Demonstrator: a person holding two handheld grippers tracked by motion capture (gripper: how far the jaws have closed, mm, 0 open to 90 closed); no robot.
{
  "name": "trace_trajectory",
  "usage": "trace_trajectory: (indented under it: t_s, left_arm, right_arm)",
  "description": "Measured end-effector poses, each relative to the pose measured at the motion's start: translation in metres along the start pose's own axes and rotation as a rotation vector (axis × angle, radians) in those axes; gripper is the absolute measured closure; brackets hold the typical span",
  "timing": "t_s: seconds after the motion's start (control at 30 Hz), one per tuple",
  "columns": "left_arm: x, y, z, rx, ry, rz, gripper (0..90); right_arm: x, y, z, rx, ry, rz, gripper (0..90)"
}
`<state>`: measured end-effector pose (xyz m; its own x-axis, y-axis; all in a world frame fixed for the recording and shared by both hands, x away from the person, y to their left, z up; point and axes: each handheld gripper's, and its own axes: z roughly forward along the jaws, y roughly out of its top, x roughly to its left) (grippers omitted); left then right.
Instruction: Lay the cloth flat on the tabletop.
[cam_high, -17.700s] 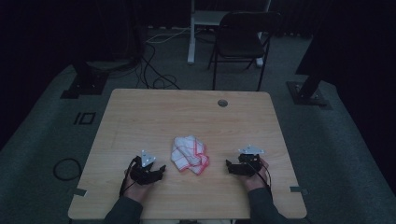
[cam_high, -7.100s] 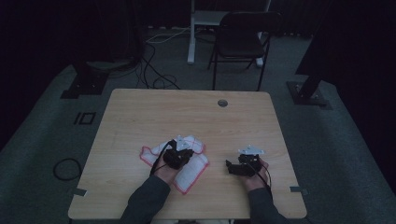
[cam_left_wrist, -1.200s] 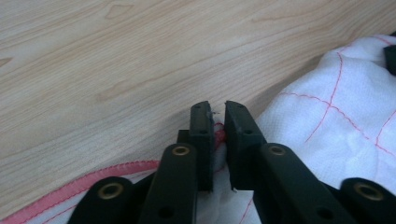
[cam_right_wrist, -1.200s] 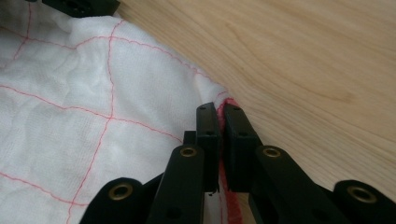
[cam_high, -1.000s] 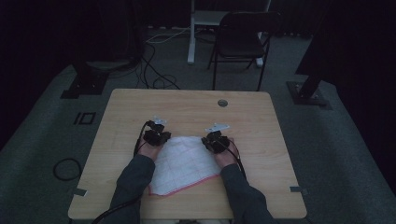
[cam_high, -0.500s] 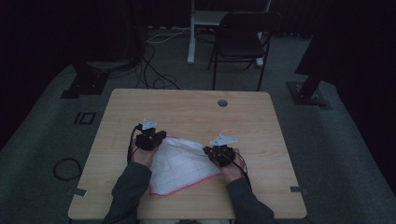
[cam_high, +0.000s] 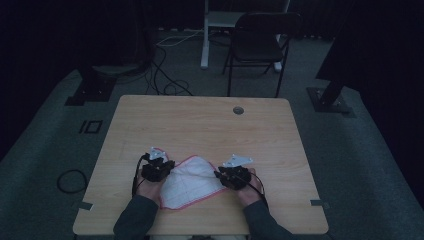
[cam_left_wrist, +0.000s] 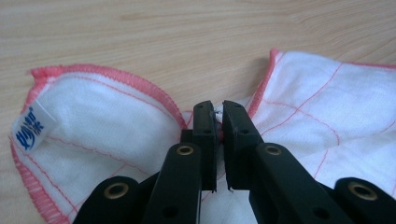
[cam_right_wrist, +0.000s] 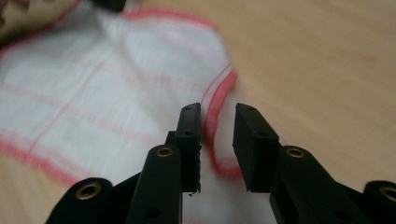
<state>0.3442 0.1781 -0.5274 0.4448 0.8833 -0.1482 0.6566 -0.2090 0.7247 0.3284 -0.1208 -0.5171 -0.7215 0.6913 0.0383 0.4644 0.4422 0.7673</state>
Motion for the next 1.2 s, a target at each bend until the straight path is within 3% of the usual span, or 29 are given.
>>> trace_trajectory:
  t_s: [0.13,0.3,0.33,0.53,0.7,0.83,0.9,0.93,0.97,1.0,1.03,1.2]
  left_arm:
    - [-0.003,-0.001,-0.001,0.009,0.012,0.027,84.8]
    - [-0.004,-0.002,-0.006,-0.005,0.007,0.025,80.9]
    - [-0.005,-0.002,-0.01,-0.021,-0.001,0.022,79.4]
    - [-0.009,-0.006,-0.028,-0.067,-0.016,0.021,77.4]
    - [-0.015,-0.013,-0.034,-0.058,-0.036,0.026,77.3]
    - [-0.023,-0.024,-0.036,-0.031,-0.046,0.038,77.3]
    - [-0.026,-0.029,-0.036,-0.016,-0.045,0.049,77.3]
    - [-0.028,-0.032,-0.035,-0.007,-0.042,0.056,77.3]
    - [-0.029,-0.035,-0.034,0.0,-0.044,0.057,77.3]
    - [-0.031,-0.04,-0.033,0.021,-0.048,0.067,77.6]
    - [-0.031,-0.04,-0.033,0.021,-0.048,0.067,77.6]
    - [-0.032,-0.047,-0.03,0.054,-0.037,0.078,78.7]
  right_arm:
    - [-0.002,0.017,0.005,-0.029,-0.011,0.002,70.5]
    - [-0.003,0.033,0.018,-0.032,-0.016,-0.001,68.9]
    - [-0.004,0.04,0.029,-0.02,-0.018,0.005,67.0]
    - [-0.006,0.053,0.054,0.012,0.011,0.015,61.8]
    - [-0.002,0.056,0.068,0.056,0.022,0.001,60.5]
    - [-0.004,0.053,0.078,0.103,0.023,0.028,58.8]
    - [-0.007,0.052,0.082,0.125,0.047,0.037,60.3]
    - [-0.01,0.051,0.083,0.136,0.08,0.047,70.1]
    - [-0.01,0.051,0.083,0.136,0.08,0.047,70.1]
    - [-0.011,0.051,0.081,0.137,0.065,0.042,80.5]
    - [-0.012,0.052,0.08,0.137,0.059,0.038,83.8]
    - [-0.017,0.053,0.071,0.111,0.006,0.031,87.9]
